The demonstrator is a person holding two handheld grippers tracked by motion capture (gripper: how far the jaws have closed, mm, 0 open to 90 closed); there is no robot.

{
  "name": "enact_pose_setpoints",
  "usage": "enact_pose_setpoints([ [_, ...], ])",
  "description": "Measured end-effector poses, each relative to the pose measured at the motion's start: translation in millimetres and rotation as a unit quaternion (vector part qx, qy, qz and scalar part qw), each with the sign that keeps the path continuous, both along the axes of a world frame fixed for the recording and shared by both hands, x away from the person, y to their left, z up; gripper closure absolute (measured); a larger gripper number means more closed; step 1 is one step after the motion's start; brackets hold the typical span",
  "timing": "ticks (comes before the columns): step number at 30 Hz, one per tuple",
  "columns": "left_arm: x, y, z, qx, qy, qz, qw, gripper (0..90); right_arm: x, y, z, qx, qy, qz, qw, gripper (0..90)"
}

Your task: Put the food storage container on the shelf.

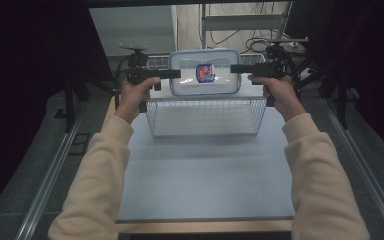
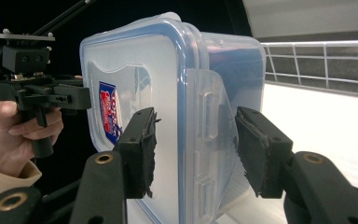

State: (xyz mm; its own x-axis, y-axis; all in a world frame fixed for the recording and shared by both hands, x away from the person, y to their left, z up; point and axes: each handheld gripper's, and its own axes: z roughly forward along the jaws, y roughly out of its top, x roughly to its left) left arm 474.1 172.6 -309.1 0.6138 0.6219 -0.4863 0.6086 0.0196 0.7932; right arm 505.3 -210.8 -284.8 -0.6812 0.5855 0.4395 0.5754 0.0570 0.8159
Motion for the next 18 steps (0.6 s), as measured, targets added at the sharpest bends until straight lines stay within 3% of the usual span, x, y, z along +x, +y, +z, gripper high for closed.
enact_pose_setpoints([
  [3,8.4,-0.5,-4.4,0.003,0.013,0.0,0.9999,48.0,8.4,0.6,-5.1,0.0,0.018,-0.002,0.9998,49.2],
  [5,12.7,0.5,-5.6,-0.012,0.016,0.008,0.9998,48.0,12.8,0.7,-8.3,0.004,0.03,-0.004,0.9995,49.1],
  [10,25.2,1.2,-5.4,-0.021,0.034,0.017,0.9991,47.3,22.4,1.1,-12.0,0.016,0.041,-0.016,0.9989,48.5],
  [16,41.9,0.9,-11.6,-0.06,0.063,0.036,0.9956,45.4,33.3,2.8,-13.4,0.02,0.071,-0.032,0.9967,47.4],
  [18,45.9,0.5,-13.6,-0.062,0.066,0.037,0.9952,44.3,36.5,2.9,-14.3,0.026,0.087,-0.042,0.995,47.3],
])
